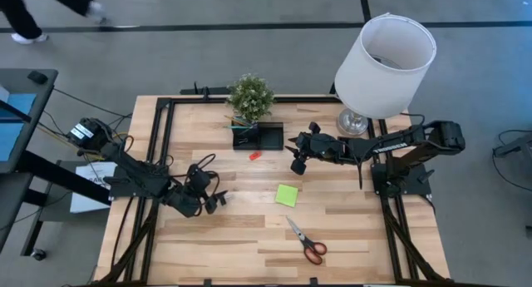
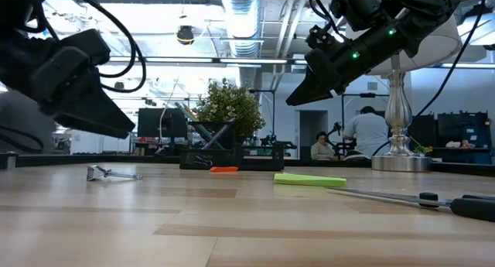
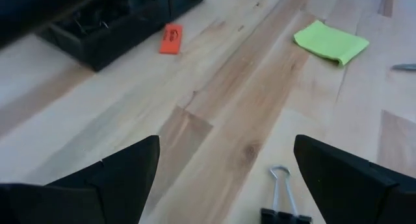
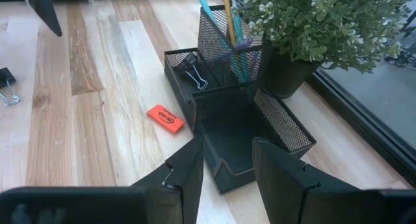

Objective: Pick and place office supplies into organizer
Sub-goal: Put the black binder clip into the black organizer

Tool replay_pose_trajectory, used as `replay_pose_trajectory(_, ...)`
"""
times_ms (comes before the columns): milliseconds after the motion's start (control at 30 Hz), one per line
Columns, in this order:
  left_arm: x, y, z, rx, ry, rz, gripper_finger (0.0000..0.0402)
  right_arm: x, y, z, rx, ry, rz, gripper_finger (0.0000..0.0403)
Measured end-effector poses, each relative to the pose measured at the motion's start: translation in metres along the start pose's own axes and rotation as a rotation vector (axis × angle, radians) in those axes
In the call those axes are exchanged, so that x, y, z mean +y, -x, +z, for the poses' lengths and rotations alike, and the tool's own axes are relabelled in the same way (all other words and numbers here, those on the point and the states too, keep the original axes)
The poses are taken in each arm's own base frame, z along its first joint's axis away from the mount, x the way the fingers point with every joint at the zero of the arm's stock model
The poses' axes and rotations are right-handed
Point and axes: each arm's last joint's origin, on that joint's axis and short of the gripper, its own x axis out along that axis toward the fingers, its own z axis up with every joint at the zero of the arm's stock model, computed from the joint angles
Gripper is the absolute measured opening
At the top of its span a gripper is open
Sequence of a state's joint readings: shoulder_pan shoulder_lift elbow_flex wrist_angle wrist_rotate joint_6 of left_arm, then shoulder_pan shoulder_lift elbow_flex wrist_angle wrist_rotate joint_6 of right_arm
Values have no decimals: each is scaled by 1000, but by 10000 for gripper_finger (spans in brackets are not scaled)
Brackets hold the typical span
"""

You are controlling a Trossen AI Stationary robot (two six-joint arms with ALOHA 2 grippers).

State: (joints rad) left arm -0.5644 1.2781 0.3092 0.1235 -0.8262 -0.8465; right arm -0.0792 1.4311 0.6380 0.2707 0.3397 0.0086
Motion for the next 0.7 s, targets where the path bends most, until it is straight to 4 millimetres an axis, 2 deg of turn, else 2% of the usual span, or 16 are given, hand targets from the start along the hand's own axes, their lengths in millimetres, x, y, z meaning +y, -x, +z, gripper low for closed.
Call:
replay_pose_trajectory(233,-6,-7,-8,39,-13,-32,350,0,0,0,0,0,0,127)
replay_pose_trajectory(467,-25,-15,-22,8,-328,-108,350,0,0,0,0,0,0,127)
replay_pose_trajectory(700,-26,-11,-30,24,-252,-128,350,0,0,0,0,0,0,127)
